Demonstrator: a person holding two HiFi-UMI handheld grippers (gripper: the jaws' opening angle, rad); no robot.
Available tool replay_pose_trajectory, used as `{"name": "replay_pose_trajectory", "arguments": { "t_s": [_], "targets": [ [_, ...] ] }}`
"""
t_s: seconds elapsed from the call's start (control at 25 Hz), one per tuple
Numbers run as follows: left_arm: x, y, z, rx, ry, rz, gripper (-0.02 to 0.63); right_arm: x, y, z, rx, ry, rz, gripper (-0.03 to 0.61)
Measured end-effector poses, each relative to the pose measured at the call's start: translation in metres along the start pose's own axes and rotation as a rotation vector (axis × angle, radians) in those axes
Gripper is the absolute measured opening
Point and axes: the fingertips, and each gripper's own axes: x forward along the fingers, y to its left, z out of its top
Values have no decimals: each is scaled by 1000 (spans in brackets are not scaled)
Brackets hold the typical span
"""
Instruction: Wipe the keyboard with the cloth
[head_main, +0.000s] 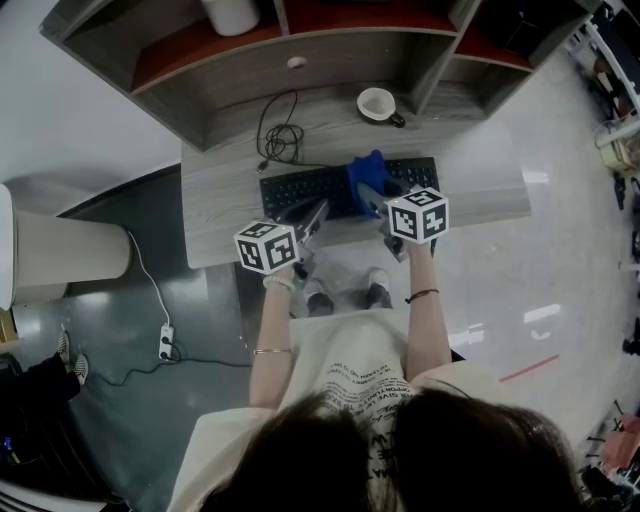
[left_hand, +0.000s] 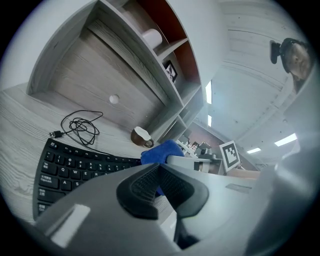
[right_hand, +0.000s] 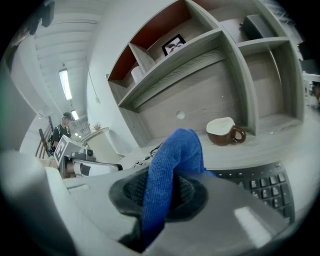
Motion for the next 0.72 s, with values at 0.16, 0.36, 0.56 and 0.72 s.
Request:
{"name": "replay_pose_trajectory", "arguments": {
  "t_s": [0.16, 0.36, 0.56, 0.72],
  "targets": [
    [-5, 3, -1, -2, 2, -2, -12, 4, 5, -1, -1, 0, 2, 52],
    [-10, 8, 1, -1, 1, -1, -12, 9, 10, -1, 2, -1, 1, 52],
    [-19, 13, 3, -2, -2, 2, -12, 14, 17, -2, 1, -3, 1, 52],
    [-25, 17, 3, -4, -2, 3, -12, 18, 23, -3, 2, -3, 2, 52]
  ]
}}
